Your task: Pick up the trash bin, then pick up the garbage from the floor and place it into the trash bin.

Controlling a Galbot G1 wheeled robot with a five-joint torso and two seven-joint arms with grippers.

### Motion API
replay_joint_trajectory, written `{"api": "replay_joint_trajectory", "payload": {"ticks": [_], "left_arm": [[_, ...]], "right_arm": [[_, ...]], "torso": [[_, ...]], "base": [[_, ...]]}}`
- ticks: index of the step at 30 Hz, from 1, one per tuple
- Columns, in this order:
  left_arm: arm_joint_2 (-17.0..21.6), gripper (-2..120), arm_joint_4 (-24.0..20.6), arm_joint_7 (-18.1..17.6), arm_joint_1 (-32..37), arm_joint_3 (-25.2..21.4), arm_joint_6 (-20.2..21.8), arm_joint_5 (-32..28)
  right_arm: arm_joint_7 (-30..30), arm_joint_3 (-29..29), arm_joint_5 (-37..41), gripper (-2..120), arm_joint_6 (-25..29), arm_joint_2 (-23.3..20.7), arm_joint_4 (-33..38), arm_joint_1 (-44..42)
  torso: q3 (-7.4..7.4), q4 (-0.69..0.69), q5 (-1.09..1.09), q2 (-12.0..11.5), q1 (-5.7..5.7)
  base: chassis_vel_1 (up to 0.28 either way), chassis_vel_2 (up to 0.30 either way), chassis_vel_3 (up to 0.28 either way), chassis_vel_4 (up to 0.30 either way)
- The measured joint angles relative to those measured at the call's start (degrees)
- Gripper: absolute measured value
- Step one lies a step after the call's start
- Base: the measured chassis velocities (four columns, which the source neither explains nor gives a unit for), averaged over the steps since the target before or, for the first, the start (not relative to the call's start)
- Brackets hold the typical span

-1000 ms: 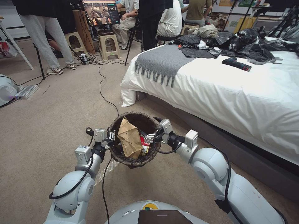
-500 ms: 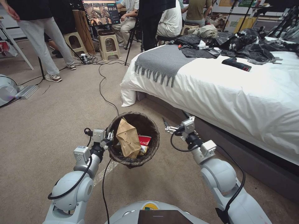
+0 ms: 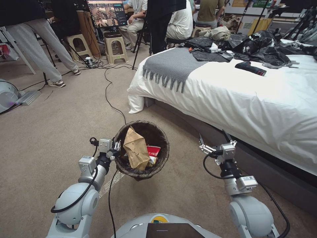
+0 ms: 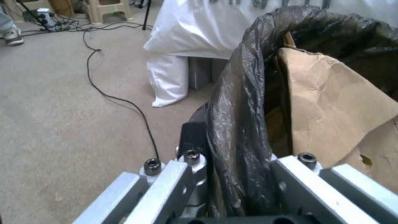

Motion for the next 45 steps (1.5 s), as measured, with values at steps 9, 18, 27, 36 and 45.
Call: {"api": "replay_joint_trajectory", "payload": {"ticks": [9, 18, 27, 36, 45], "left_arm": [[-0.10, 7, -0.23, 0.07, 0.62, -1.08, -0.47, 0.19], [-0.08, 7, -0.21, 0.12, 1.65, -2.34, -1.93, 0.37], [-0.13, 7, -0.12, 0.12, 1.58, -2.40, -2.04, 0.33], [-0.24, 7, 0.03, 0.05, 1.63, -2.86, -2.00, -0.10], [-0.36, 7, 0.03, 0.01, 2.11, -2.73, -2.29, -0.12]], "right_arm": [[0.10, 0.26, -1.45, 100, 2.08, 1.88, 0.00, -1.12], [0.09, 1.56, -1.31, 100, 3.13, 2.61, 0.04, -2.53], [0.09, 2.27, -1.22, 100, 4.49, 3.89, -0.53, -3.69], [0.09, 2.49, -1.11, 100, 5.52, 4.35, -1.18, -4.49], [0.12, 2.48, -0.94, 100, 5.54, 4.31, -1.38, -4.37]], "torso": [[0.00, 0.00, 0.00, 0.00, 0.00], [0.01, 0.00, 0.00, 0.00, 0.00], [0.01, -0.01, 0.01, 0.00, 0.00], [0.01, 0.00, 0.00, 0.00, 0.00], [0.01, 0.00, 0.00, 0.00, 0.00]], "base": [[0.000, 0.000, 0.000, 0.000], [0.008, 0.007, 0.011, 0.012], [0.032, 0.028, 0.035, 0.036], [0.045, 0.048, 0.051, 0.058], [0.050, 0.048, 0.060, 0.056]]}}
